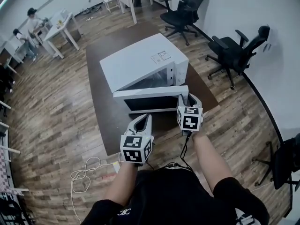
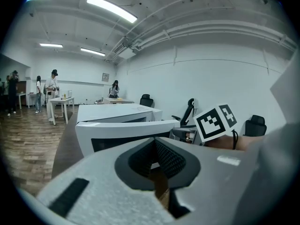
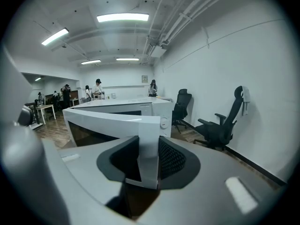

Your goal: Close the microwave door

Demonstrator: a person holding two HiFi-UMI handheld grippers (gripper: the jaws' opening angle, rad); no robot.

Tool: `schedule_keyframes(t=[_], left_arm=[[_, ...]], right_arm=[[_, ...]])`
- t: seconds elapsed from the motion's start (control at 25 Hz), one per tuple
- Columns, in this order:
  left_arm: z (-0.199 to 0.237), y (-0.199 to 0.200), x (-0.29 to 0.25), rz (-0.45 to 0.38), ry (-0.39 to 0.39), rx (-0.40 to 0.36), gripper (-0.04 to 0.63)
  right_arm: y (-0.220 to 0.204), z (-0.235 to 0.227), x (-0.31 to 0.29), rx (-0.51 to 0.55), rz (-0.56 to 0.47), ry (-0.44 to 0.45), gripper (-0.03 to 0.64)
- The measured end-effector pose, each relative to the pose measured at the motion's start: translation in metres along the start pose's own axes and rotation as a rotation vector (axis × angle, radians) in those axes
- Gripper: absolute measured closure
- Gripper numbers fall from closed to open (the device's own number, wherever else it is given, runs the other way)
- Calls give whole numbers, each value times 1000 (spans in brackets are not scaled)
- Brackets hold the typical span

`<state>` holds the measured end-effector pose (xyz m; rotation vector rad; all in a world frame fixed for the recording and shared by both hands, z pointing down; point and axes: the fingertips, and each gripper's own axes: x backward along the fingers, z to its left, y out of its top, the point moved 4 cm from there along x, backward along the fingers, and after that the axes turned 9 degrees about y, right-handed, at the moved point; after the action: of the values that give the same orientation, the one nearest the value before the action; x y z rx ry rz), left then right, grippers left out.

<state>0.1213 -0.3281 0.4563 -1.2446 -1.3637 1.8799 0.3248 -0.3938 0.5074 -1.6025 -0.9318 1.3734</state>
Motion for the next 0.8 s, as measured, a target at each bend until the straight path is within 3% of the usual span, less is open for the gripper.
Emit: schedule_keyframes(t=[0.44,0.8], left_arm=[[10,-3,5,2,126,30,586],[23,-11,13,26,185,38,586]], right_arm=[[25,-21,-53,61,17,64,476],[44,-26,-93,102,48,95,476]])
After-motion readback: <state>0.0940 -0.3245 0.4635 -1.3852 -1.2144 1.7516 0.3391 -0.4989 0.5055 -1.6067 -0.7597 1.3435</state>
